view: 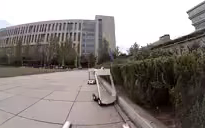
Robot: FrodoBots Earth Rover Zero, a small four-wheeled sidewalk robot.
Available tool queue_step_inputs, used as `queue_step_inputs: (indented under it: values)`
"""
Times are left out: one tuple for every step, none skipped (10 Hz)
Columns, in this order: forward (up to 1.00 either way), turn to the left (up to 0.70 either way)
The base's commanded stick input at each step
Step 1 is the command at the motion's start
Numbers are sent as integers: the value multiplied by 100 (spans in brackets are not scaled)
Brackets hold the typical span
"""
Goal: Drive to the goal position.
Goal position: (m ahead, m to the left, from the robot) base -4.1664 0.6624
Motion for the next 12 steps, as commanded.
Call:
queue_step_inputs:
  values:
    - [6,0]
    - [6,0]
    - [6,0]
    - [6,0]
    - [6,0]
    - [6,0]
    - [6,0]
    - [6,0]
    - [6,0]
    - [6,0]
    - [6,0]
    - [6,0]
